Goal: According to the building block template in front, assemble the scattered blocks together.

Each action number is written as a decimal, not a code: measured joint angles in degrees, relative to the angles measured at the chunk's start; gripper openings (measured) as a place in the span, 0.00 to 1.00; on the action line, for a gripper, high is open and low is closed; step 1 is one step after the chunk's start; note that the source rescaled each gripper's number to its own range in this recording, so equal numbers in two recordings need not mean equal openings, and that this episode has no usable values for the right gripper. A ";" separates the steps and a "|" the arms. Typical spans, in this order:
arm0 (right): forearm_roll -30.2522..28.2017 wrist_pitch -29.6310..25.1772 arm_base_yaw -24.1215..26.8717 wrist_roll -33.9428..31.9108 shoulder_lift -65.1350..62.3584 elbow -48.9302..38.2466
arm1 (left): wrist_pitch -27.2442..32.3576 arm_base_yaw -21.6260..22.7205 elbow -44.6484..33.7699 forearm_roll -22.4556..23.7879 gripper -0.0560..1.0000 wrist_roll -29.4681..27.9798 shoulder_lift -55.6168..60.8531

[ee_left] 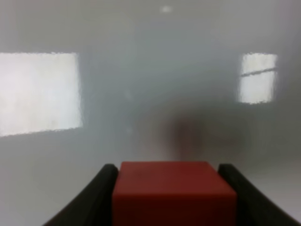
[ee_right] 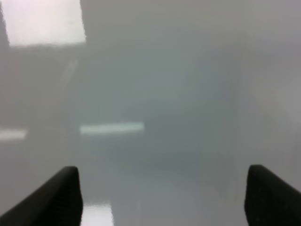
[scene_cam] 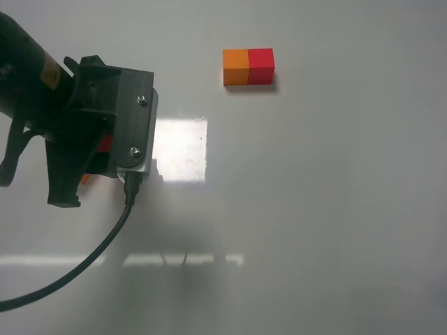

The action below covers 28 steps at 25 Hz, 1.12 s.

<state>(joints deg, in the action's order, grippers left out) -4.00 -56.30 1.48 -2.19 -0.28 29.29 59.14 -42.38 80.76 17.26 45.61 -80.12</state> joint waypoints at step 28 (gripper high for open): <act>0.00 0.00 0.00 0.00 0.00 0.00 | -0.50 7.82 -1.73 -5.09 0.06 4.80 -1.01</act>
<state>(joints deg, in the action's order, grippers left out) -4.00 -56.30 1.48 -2.19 -0.28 29.29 58.64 -34.57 79.03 12.17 50.41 -81.13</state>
